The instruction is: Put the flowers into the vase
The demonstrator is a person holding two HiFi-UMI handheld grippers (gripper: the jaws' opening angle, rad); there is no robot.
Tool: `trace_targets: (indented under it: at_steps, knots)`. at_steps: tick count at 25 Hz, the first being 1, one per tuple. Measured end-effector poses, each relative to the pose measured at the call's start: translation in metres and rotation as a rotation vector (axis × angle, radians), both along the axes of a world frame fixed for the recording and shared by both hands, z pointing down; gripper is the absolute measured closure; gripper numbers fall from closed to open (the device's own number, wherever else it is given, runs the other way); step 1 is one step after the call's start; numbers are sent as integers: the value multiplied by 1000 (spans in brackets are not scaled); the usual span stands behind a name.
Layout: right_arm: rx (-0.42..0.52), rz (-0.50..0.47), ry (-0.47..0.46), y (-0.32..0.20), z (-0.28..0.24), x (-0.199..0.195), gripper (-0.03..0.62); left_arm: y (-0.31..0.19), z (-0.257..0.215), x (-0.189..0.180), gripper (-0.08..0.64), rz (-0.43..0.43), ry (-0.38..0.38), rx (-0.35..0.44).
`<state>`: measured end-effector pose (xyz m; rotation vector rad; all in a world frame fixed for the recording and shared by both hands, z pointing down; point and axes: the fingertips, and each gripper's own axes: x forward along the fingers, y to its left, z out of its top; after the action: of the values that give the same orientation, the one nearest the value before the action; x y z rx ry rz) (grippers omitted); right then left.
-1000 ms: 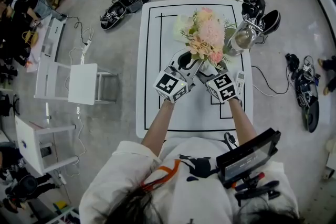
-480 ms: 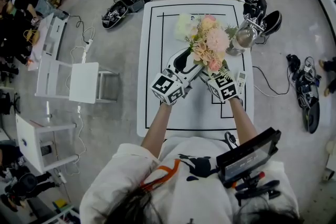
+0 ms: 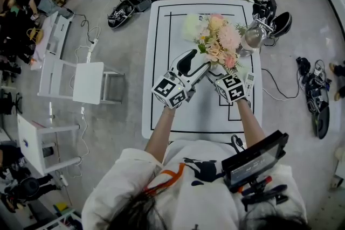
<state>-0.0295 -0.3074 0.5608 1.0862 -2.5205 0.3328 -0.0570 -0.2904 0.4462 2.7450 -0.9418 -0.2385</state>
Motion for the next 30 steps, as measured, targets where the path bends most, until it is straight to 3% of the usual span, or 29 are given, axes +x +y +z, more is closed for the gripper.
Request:
trace_targets:
  at_steps: [16,30]
  knots:
    - [-34,-3,-2,4,1,4,242,4,8,-9,288,-19,-57,-26]
    - [-51,23,-81,37,-18,20,242,22,5,-15,291,-67,-79,-35]
